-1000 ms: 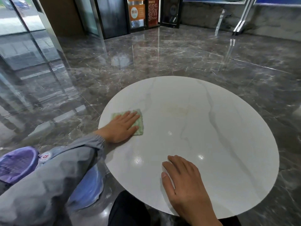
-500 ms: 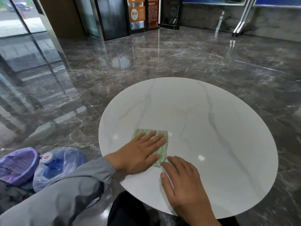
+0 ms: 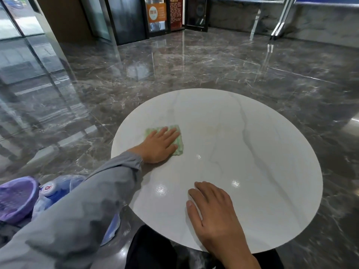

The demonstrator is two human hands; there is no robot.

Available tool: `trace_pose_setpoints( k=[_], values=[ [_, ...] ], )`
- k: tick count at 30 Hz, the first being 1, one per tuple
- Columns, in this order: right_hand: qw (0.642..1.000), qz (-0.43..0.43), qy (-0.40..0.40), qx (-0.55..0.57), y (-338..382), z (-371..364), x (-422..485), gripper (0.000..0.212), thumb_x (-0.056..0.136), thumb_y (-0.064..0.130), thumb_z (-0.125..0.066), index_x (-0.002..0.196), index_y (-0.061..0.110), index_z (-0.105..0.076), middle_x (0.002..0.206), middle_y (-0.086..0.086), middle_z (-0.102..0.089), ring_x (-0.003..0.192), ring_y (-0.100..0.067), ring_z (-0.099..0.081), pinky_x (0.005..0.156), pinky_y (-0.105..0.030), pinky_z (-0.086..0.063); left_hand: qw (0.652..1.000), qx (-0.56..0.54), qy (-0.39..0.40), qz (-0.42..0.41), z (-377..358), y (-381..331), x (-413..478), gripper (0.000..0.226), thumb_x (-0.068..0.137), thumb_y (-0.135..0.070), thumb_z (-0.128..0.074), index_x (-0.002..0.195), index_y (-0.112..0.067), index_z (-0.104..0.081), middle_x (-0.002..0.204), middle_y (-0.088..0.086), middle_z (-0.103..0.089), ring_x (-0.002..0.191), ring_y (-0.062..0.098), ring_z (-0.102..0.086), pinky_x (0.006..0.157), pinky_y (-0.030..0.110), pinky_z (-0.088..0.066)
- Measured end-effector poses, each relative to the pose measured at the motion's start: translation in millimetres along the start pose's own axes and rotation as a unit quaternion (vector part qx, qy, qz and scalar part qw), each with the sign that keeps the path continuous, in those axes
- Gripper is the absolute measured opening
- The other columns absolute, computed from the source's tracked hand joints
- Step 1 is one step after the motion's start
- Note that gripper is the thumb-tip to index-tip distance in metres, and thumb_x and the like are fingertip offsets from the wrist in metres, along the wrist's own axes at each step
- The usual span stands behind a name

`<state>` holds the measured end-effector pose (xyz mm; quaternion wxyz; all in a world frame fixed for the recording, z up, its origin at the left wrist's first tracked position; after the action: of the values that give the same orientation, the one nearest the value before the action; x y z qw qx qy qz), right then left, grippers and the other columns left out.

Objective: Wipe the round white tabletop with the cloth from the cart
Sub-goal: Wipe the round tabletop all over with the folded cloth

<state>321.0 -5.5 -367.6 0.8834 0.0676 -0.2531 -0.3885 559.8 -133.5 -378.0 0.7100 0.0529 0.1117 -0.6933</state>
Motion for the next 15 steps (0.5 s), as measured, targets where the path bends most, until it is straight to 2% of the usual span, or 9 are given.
trace_pose_setpoints(
  k=[4, 7, 10, 15],
  values=[
    [1.000, 0.000, 0.000, -0.002, -1, 0, 0, 0.032, 0.102, 0.037, -0.046, 0.120, 0.022, -0.068, 0.131, 0.002, -0.063, 0.129, -0.022, -0.056, 0.108, -0.040, -0.040, 0.991, 0.000, -0.022, -0.135, -19, -66, -66, 0.061, 0.110, -0.053, -0.017, 0.166, -0.036, 0.004, 0.172, -0.014, 0.012, 0.157, 0.011, 0.019, 0.127, 0.036, 0.014],
    [1.000, -0.002, 0.002, -0.013, 0, 0, 0, 0.034, 0.102, 0.035, -0.047, 0.123, 0.020, -0.069, 0.132, 0.000, -0.063, 0.129, -0.023, -0.056, 0.110, -0.040, -0.039, 0.986, -0.015, -0.016, -0.162, -24, -71, -81, 0.061, 0.111, -0.054, -0.019, 0.165, -0.039, 0.004, 0.170, -0.020, 0.015, 0.155, 0.004, 0.022, 0.126, 0.032, 0.017],
    [1.000, -0.002, 0.017, -0.016, -1, -2, 0, 0.031, 0.103, 0.034, -0.047, 0.123, 0.020, -0.067, 0.135, -0.001, -0.062, 0.132, -0.024, -0.053, 0.112, -0.039, -0.036, 0.992, -0.021, 0.002, -0.123, -16, -42, -48, 0.063, 0.109, -0.058, -0.017, 0.165, -0.038, 0.003, 0.172, -0.016, 0.011, 0.158, 0.007, 0.016, 0.128, 0.035, 0.011],
    [1.000, -0.013, 0.025, -0.002, -1, 0, 0, 0.027, 0.103, 0.034, -0.047, 0.120, 0.024, -0.064, 0.133, 0.005, -0.060, 0.132, -0.019, -0.051, 0.113, -0.033, -0.030, 1.000, -0.019, -0.002, 0.018, 1, 18, 12, 0.062, 0.111, -0.050, -0.018, 0.166, -0.031, -0.001, 0.175, -0.006, 0.006, 0.161, 0.017, 0.008, 0.128, 0.042, 0.003]
  ],
)
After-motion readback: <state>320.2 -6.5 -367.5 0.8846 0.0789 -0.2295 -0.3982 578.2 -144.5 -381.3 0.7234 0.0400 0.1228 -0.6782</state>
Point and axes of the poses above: each hand's wrist, its own x-axis towards the middle knuckle, its own z-axis out of the back of the hand, y = z × x, the point moved 8 cm from there along x, towards the middle knuckle
